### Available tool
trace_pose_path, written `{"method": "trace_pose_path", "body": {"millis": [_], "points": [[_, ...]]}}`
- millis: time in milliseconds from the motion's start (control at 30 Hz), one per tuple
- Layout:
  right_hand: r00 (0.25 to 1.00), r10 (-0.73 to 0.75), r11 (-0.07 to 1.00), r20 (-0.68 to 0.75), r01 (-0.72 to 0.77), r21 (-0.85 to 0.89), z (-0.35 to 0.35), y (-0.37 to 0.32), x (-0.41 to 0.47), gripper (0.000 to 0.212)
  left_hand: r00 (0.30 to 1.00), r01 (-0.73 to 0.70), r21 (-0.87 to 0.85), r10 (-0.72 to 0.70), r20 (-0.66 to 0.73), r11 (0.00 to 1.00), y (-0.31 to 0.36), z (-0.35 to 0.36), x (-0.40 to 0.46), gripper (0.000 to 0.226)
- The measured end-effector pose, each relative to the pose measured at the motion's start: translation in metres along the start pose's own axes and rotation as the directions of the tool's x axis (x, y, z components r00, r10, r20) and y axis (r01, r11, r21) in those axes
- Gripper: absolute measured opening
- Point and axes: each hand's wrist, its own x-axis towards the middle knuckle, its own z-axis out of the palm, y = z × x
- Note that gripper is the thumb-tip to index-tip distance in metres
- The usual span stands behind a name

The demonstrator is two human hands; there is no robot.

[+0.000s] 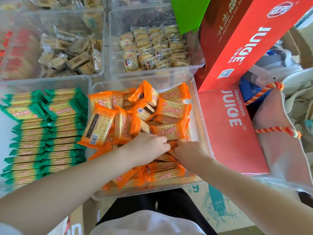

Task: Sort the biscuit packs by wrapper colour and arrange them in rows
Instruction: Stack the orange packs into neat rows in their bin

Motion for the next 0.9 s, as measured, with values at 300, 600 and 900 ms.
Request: {"method": "trace_pose_path", "body": {"millis": [300,600,900], "points": [[0.987,0.160,0.963,0.026,-0.162,0.217,0.000,0.004,0.011,0.018,0.851,0.113,-0.099,-0.045,0.523,0.989,0.011,0.016,-0.012,0.050],[0.994,0.057,0.939,-0.096,-0.021,0.345,-0.029,0.016,-0.004,0.021,0.742,0.108,-0.106,-0.009,0.670,0.989,0.028,0.010,0.000,0.032],[0.983,-0.130,0.991,0.132,0.124,0.053,-0.005,0.001,-0.001,0.032,0.752,-0.038,0.002,0.027,0.659,0.999,0.021,0.010,-0.008,0.032]]}}
